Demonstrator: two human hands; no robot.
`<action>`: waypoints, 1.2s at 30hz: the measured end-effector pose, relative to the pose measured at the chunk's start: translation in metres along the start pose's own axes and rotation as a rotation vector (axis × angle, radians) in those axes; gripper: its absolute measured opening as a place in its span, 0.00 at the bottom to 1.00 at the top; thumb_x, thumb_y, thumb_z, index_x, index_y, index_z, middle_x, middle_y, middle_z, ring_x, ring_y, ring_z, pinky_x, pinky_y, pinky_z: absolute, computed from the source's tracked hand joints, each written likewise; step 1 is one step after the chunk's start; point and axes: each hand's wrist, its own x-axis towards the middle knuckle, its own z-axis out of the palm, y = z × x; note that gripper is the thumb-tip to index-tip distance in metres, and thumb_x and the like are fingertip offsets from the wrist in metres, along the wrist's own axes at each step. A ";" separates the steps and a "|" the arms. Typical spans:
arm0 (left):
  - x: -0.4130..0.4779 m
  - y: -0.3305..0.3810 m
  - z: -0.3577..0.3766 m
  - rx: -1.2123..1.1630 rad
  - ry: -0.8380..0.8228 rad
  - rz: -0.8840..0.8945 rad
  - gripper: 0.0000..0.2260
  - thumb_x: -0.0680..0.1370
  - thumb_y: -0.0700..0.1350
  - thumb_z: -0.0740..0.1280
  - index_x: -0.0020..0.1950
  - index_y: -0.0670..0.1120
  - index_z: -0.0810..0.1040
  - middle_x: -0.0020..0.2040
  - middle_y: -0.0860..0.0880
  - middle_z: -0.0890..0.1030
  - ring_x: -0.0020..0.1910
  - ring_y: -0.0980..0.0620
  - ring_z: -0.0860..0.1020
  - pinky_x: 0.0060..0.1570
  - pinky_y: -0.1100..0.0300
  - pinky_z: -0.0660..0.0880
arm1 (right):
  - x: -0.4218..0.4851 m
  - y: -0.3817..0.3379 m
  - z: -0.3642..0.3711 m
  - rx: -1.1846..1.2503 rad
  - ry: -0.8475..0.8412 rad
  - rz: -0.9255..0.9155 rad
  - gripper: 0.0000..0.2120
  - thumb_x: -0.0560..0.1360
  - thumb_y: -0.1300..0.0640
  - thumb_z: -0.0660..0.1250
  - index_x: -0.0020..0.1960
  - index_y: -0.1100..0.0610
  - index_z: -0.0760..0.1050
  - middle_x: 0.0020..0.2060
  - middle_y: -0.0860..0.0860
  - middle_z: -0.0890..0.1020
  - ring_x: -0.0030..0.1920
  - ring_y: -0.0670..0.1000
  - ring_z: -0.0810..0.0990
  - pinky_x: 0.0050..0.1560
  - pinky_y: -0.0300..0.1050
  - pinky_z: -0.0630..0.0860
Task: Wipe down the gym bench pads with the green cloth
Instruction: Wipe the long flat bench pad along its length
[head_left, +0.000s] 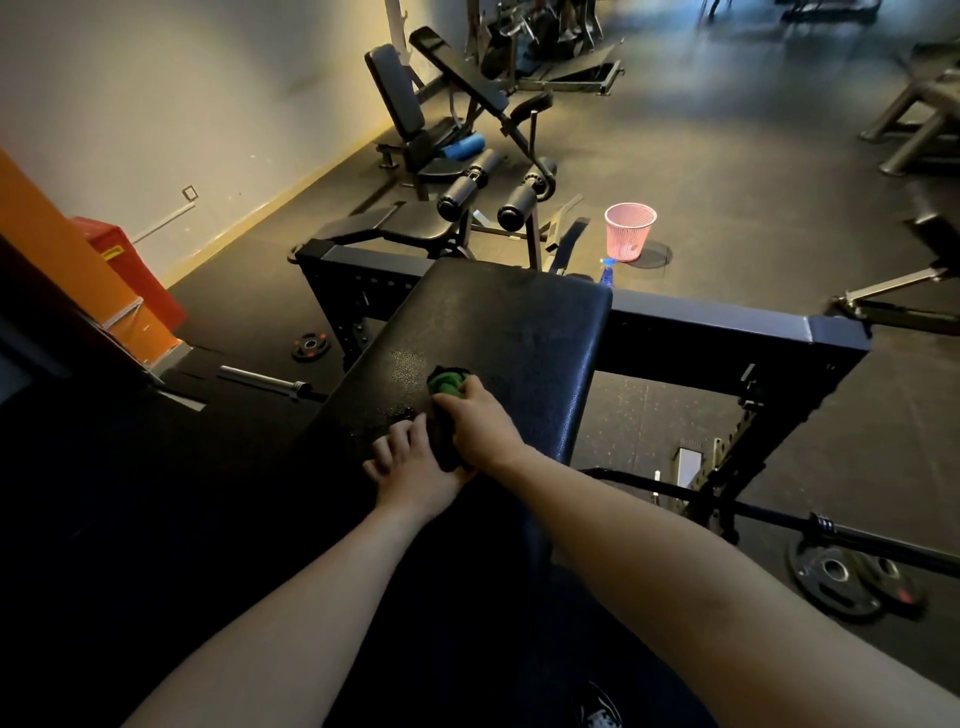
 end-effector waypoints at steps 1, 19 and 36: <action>0.001 0.008 0.001 0.024 0.008 0.005 0.39 0.75 0.63 0.66 0.80 0.51 0.53 0.76 0.47 0.53 0.74 0.40 0.54 0.73 0.41 0.52 | -0.007 0.010 -0.003 -0.012 0.069 0.024 0.19 0.78 0.58 0.64 0.69 0.53 0.74 0.61 0.58 0.69 0.57 0.62 0.76 0.61 0.54 0.75; -0.008 0.028 0.027 0.004 0.045 0.040 0.31 0.80 0.59 0.59 0.80 0.53 0.54 0.80 0.48 0.50 0.78 0.41 0.47 0.74 0.36 0.44 | -0.047 0.037 -0.025 0.201 0.297 0.242 0.23 0.77 0.63 0.64 0.72 0.53 0.72 0.61 0.59 0.70 0.55 0.60 0.76 0.62 0.53 0.74; -0.021 0.031 0.025 -0.250 0.220 0.407 0.25 0.81 0.48 0.63 0.78 0.48 0.64 0.77 0.49 0.64 0.75 0.48 0.61 0.75 0.48 0.57 | -0.061 0.038 -0.027 0.373 0.441 0.359 0.19 0.81 0.58 0.62 0.72 0.55 0.71 0.61 0.54 0.69 0.56 0.48 0.70 0.60 0.38 0.65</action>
